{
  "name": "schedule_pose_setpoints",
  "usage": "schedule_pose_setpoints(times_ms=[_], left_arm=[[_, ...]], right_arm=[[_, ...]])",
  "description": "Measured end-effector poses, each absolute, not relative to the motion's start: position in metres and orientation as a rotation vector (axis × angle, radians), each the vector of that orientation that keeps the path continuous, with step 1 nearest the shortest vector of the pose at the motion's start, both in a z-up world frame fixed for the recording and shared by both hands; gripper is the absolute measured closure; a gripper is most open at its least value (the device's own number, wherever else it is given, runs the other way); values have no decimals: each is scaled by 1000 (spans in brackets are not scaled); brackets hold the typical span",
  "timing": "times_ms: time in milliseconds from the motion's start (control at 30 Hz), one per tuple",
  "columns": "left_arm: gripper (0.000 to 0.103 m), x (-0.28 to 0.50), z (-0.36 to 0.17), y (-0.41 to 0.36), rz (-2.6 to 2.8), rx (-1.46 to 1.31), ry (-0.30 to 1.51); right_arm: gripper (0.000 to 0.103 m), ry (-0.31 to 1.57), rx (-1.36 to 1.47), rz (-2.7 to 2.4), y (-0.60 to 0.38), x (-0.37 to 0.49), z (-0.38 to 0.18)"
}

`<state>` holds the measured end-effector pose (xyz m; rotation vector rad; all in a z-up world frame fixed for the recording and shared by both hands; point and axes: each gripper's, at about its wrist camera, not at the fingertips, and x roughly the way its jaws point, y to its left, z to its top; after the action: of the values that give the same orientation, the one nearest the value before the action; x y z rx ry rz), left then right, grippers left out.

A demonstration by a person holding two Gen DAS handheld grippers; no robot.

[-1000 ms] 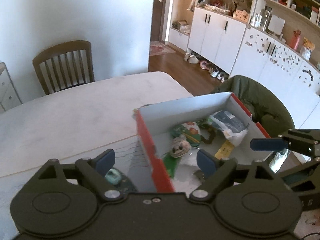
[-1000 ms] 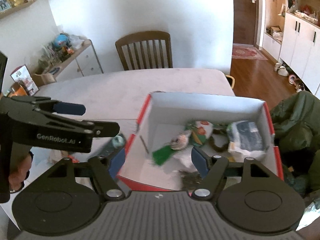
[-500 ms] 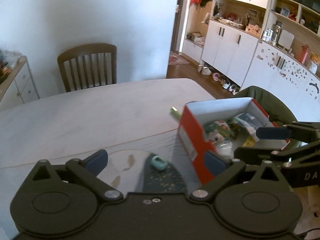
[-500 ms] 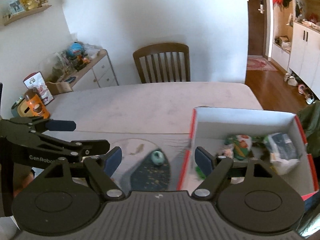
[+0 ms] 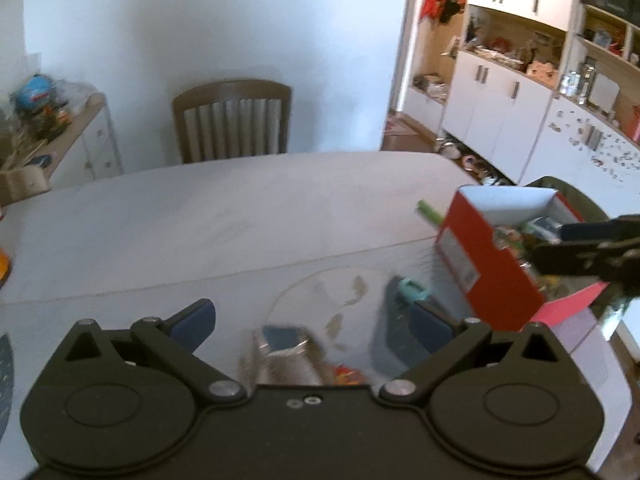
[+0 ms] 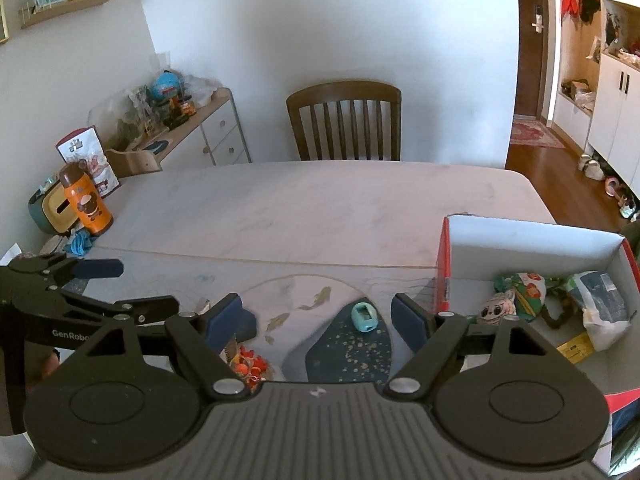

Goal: Organize objects
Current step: 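Withdraw both grippers from the shoebox back to the table pile, then lower the right gripper toward the teal sharpener while the left approaches the silver foil packet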

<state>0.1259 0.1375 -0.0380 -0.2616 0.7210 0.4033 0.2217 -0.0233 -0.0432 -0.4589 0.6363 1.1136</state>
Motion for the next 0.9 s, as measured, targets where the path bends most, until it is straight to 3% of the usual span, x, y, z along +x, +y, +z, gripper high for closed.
schedule_pose_setpoints(times_ms=[467,900], left_arm=[[1,110,-98,155,412,-358,818],[1,142,-132,162,468,-380,837]], right_arm=[[21,696,-484,1044,5,227,-86],[21,764,-512,1035,52,259,-142]])
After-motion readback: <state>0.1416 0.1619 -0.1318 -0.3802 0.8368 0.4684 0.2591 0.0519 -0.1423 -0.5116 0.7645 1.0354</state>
